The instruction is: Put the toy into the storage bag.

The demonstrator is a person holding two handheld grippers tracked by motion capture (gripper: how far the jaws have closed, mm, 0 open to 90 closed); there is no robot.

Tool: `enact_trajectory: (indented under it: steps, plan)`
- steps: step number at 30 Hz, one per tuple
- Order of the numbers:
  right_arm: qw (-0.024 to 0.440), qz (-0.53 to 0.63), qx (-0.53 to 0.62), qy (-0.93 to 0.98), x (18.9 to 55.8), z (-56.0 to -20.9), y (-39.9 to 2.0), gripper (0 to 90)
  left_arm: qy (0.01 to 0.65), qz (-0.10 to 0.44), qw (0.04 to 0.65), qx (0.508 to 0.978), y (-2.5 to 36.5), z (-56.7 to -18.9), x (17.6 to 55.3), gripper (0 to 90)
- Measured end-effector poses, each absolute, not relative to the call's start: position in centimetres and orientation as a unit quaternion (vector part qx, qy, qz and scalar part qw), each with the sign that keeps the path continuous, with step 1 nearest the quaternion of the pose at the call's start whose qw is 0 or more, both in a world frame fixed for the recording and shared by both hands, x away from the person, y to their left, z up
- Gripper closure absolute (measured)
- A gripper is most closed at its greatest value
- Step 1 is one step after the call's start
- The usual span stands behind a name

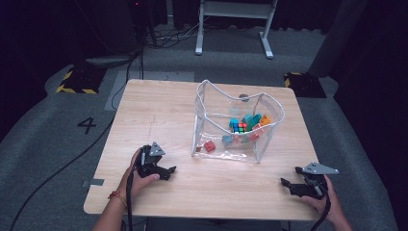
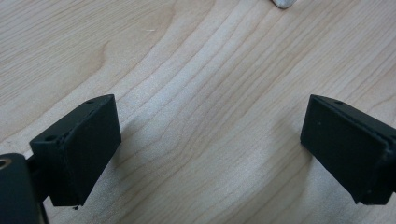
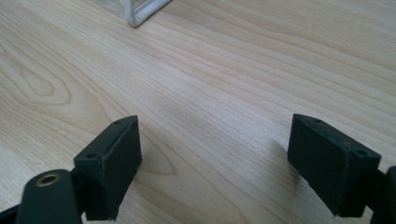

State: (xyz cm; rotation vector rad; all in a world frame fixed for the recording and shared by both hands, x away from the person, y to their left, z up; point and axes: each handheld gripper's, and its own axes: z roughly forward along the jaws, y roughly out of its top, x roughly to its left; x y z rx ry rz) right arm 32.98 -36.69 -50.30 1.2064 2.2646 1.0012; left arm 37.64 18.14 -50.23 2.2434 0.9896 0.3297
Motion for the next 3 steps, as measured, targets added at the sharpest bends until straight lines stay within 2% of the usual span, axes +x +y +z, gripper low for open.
enact_trajectory:
  steps: [3]
  plan:
    - [0.192, 0.357, 0.43, 0.807, 32.98, -50.3, -36.69, 17.6, 0.38, 0.128, 0.327, 0.856, 18.13, -50.23, 37.64, 5.0]
